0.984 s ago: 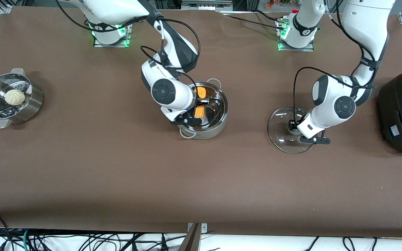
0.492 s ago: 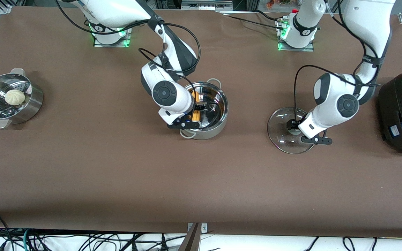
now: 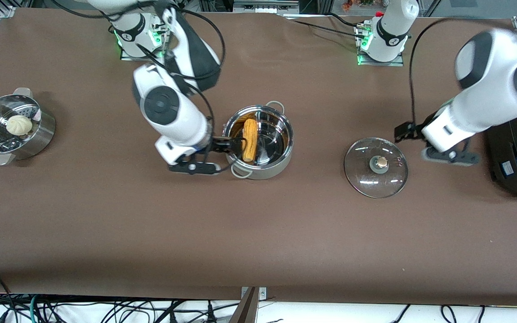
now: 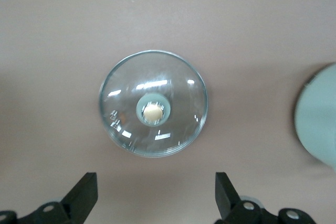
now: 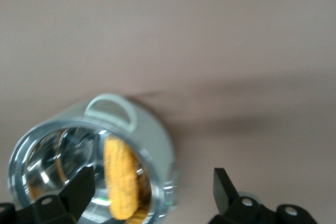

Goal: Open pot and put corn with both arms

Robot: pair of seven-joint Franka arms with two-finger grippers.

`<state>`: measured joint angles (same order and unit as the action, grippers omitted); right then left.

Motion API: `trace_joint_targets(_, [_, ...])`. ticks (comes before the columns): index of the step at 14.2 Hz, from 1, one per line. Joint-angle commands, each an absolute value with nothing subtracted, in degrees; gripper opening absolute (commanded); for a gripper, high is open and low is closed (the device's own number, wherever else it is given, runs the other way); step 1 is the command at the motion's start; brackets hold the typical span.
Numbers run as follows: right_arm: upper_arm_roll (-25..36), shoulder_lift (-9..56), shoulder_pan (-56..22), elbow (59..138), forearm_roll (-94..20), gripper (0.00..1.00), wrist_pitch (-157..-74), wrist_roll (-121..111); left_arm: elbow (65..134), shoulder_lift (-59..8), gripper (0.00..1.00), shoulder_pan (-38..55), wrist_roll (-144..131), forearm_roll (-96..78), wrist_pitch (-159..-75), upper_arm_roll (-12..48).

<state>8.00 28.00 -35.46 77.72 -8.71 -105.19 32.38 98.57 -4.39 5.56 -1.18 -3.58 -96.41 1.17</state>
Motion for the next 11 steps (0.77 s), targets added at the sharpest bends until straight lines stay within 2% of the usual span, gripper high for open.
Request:
trace_joint_targets(1, [14.4, 21.9, -35.6, 78.6, -7.1, 1.00, -98.0, 27.2, 91.6, -1.5, 1.00, 3.1, -6.4, -1.1, -86.6, 3.4])
trace_joint_targets(3, [15.8, 19.4, -33.7, 78.8, -6.9, 1.00, -96.4, 16.6, 91.5, 1.1, 1.00, 1.2, -10.0, -1.1, -84.6, 4.5])
trace_joint_targets(7, [14.1, 11.9, -18.6, 81.6, -7.1, 1.00, -91.6, 15.1, 91.2, 2.1, 1.00, 0.3, -11.1, -0.4, -82.5, 4.7])
trace_joint_targets(10, [2.9, 7.4, -6.8, 82.9, -4.0, 1.00, -91.3, 15.2, 91.1, 2.3, 1.00, 0.1, -13.0, -0.3, -82.6, 5.4])
trace_joint_targets(11, [0.1, 4.6, -4.8, 86.2, -0.6, 1.00, -90.9, 15.5, 91.2, 2.3, 1.00, -0.3, -13.1, -0.3, -82.6, 5.6])
